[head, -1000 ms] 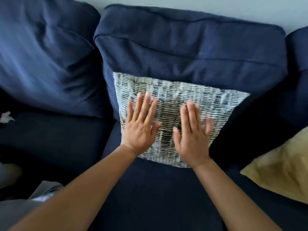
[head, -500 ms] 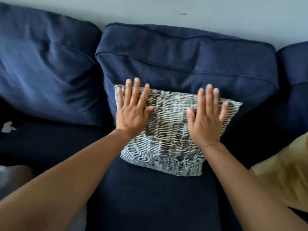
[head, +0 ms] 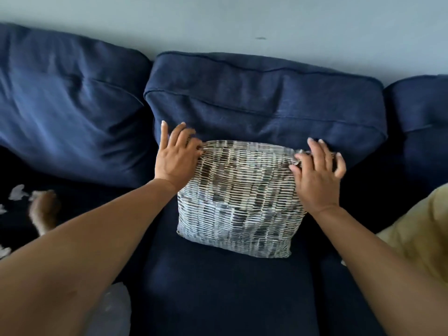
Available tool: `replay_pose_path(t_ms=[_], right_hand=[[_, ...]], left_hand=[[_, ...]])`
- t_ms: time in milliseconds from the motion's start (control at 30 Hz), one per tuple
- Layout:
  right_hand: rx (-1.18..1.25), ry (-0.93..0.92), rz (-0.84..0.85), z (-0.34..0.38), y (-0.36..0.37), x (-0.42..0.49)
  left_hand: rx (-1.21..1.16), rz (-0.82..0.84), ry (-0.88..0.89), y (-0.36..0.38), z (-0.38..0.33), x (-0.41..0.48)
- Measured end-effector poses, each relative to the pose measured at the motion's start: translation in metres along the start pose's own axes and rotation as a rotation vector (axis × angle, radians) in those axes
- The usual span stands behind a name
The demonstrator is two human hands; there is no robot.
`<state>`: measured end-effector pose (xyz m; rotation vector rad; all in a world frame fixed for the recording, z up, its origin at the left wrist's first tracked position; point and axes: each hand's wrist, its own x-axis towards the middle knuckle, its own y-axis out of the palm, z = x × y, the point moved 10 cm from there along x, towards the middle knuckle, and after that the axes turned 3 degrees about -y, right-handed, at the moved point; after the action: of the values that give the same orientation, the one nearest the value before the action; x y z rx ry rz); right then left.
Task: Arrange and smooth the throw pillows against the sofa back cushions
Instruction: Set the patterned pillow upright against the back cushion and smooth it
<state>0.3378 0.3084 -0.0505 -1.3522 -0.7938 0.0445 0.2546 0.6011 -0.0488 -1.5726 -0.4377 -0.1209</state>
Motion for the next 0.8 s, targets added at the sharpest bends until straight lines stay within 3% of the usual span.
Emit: replay_pose_path(t_ms=[167, 267, 400, 533, 600, 700, 800], right_hand=[[0.081, 0.020, -0.254, -0.004, -0.035, 0.012], [0.079, 0.033, -0.299, -0.005, -0.044, 0.019], [0.113, 0.073, -0.153, -0.005, -0.020, 0.006], [0.221, 0.106, -0.106, 0.013, -0.026, 0.000], [0.234, 0.002, -0.056, 0.044, -0.030, 0.001], [0.109, -0.265, 0.096, 0.097, -0.007, -0.007], [-0.012, -0.277, 0.226, 0.082, 0.026, -0.017]], left_hand=[[-0.140, -0.195, -0.134, -0.031, 0.011, 0.005], [-0.196, -0.226, -0.200, -0.033, 0.015, 0.004], [-0.196, -0.166, -0.224, -0.018, 0.010, -0.005], [-0.202, -0.216, -0.159, -0.025, -0.008, -0.013], [-0.209, -0.193, -0.011, -0.024, -0.039, -0.020], [-0.054, 0.000, 0.169, 0.013, -0.079, -0.037], [0.097, 0.150, 0.063, 0.049, -0.054, -0.044]])
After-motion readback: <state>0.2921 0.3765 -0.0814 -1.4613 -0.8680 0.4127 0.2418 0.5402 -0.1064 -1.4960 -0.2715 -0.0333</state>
